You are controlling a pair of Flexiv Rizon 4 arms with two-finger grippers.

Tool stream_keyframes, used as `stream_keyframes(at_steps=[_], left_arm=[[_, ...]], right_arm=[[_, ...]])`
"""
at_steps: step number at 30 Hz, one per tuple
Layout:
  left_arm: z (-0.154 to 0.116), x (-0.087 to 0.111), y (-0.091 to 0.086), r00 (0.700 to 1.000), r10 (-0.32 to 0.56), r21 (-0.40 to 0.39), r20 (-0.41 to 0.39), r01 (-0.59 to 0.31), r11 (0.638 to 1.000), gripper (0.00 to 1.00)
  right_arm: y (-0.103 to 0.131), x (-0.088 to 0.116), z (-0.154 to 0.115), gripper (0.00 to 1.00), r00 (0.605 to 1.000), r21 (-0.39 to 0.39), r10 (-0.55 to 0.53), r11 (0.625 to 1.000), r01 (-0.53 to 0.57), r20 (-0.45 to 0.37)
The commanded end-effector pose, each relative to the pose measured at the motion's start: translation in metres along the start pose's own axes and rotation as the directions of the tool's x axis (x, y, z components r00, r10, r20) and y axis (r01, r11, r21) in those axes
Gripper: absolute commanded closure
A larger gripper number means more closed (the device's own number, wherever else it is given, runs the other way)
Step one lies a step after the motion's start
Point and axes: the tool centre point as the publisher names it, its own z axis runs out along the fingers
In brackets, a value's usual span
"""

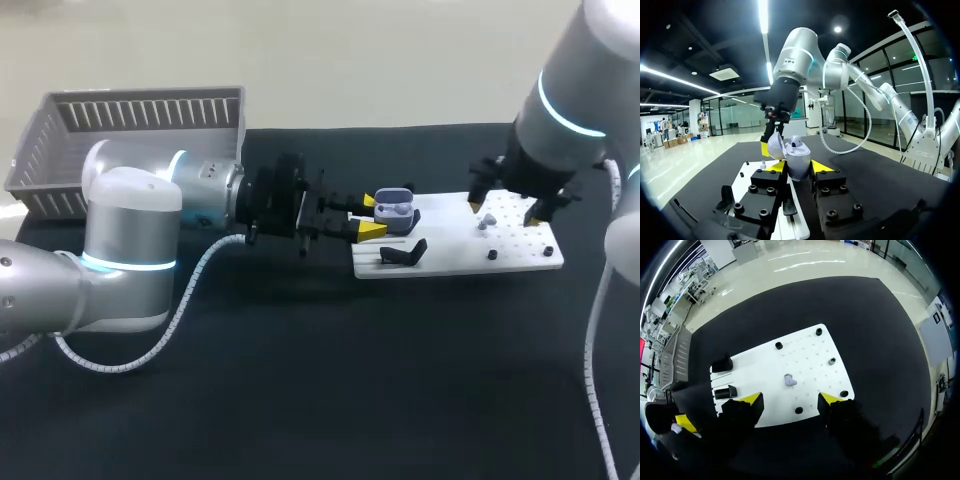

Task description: Pick up each earbud case from the left stands, insert the matching earbuds, close the lid, and place the case in the box.

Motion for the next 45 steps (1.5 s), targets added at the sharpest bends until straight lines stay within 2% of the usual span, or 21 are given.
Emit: stream_keyframes(at_steps=[1, 3, 5, 6, 21, 37, 45], left_arm=[[0.0, 0.001, -0.001, 1.0, 0.003, -0.005, 0.002, -0.003, 1.0, 1.0], [0.0, 0.001, -0.001, 1.0, 0.003, -0.005, 0.002, -0.003, 1.0, 1.0], [0.0, 0.001, -0.001, 1.0, 0.003, -0.005, 0.002, -0.003, 1.0, 1.0], [0.0, 0.001, -0.001, 1.0, 0.003, -0.005, 0.002, -0.003, 1.0, 1.0], [0.0, 0.001, -0.001, 1.0, 0.003, -0.005, 0.002, -0.003, 1.0, 1.0], [0.0, 0.001, -0.001, 1.0, 0.003, -0.005, 0.002, -0.003, 1.0, 1.0], [0.0, 0.001, -0.001, 1.0, 0.003, -0.005, 0.002, -0.003, 1.0, 1.0]], right_arm=[[0.002, -0.007, 0.009, 0.36, 1.0, -0.011, -0.001, 1.0, 0.001, -0.013], [0.003, -0.008, 0.011, 0.36, 1.0, -0.014, -0.002, 1.0, 0.002, -0.016], [0.004, -0.009, 0.015, 0.5, 1.0, -0.018, -0.005, 1.0, 0.004, -0.022], [0.004, -0.009, 0.016, 0.51, 1.0, -0.019, -0.005, 1.0, 0.004, -0.025], [0.001, -0.007, 0.033, 0.58, 0.998, -0.019, 0.009, 1.0, -0.01, -0.063], [0.001, -0.009, 0.043, 0.71, 0.996, -0.009, 0.008, 1.0, -0.008, -0.084], [-0.001, -0.009, 0.046, 0.73, 0.996, -0.007, 0.008, 1.0, -0.009, -0.094]])
